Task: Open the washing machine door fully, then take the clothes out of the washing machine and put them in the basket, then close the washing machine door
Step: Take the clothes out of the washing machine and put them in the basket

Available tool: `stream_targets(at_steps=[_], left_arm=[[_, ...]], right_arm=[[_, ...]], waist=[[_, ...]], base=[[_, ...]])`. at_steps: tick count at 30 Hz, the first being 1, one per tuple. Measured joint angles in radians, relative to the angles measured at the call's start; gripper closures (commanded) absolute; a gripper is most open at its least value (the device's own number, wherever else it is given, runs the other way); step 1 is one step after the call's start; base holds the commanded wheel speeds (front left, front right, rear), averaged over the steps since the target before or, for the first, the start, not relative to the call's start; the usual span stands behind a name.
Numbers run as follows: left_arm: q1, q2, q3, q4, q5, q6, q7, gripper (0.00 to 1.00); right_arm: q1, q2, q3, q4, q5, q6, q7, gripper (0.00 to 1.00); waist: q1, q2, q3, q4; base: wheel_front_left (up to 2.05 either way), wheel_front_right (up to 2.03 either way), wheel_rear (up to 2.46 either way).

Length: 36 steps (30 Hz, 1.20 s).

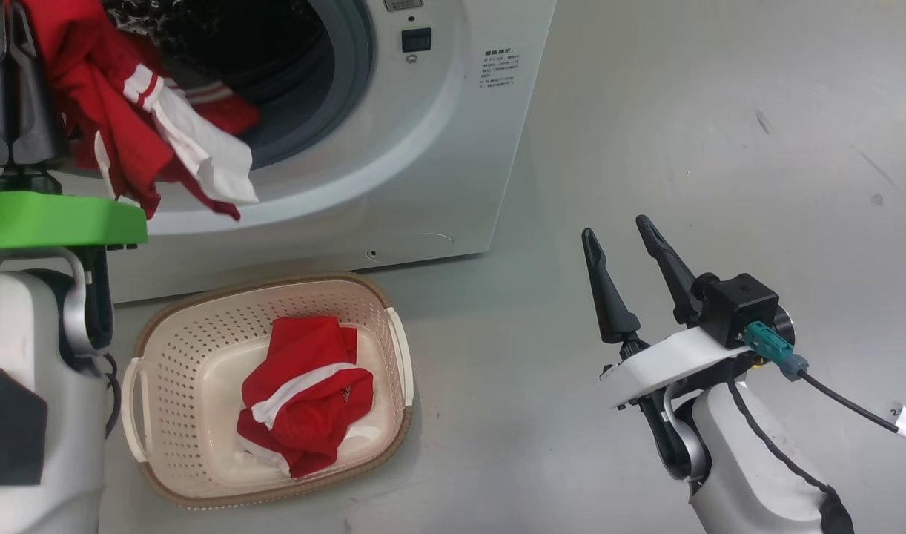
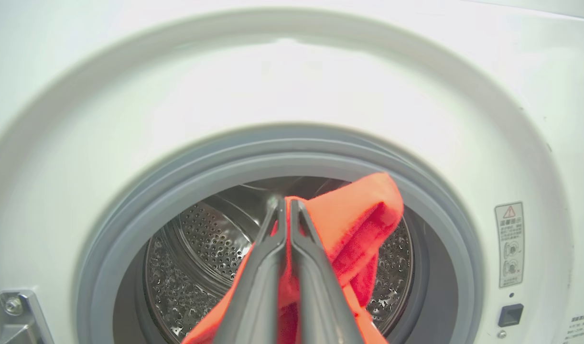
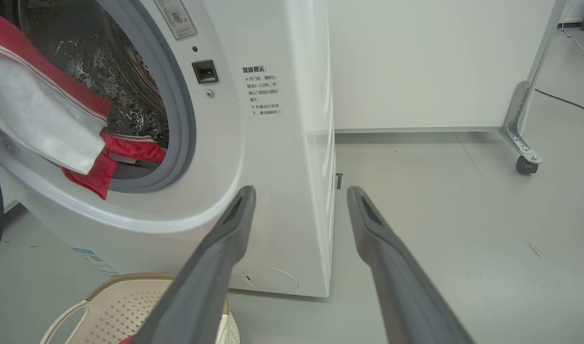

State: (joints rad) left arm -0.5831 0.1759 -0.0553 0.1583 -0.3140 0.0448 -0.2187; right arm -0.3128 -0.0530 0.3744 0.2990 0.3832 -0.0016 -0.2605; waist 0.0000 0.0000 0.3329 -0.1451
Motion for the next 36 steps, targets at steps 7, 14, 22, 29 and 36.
stream_targets(at_steps=[7,14,22,29,36], left_arm=[[0.049,-0.020,-0.010,-0.088,0.011,0.012,-0.011,1.00],[0.122,-0.034,-0.016,-0.173,0.027,0.024,-0.012,1.00],[0.240,-0.052,-0.028,-0.222,0.029,0.039,0.012,1.00],[0.354,-0.069,-0.051,-0.210,0.026,0.044,0.062,1.00],[0.436,-0.088,-0.064,-0.162,0.004,0.051,0.086,1.00]], right_arm=[[0.025,-0.001,-0.014,0.002,-0.007,0.000,0.000,0.00],[0.052,0.000,-0.021,0.009,-0.007,0.000,0.000,0.00],[0.071,-0.001,-0.017,0.009,-0.007,0.006,0.000,0.00],[0.072,-0.001,-0.008,0.006,-0.007,0.011,0.000,0.00],[0.071,0.000,0.005,-0.008,-0.007,0.017,0.000,0.00]], waist=[[0.0000,0.0000,-0.044,0.019],[0.0000,0.0000,-0.082,0.038],[0.0000,0.0000,-0.110,0.053],[0.0000,0.0000,-0.103,0.053],[0.0000,0.0000,-0.072,0.042]], base=[[0.00,0.00,0.00],[0.00,0.00,0.00],[0.00,0.00,0.00],[0.00,0.00,0.00],[0.00,0.00,0.00]])
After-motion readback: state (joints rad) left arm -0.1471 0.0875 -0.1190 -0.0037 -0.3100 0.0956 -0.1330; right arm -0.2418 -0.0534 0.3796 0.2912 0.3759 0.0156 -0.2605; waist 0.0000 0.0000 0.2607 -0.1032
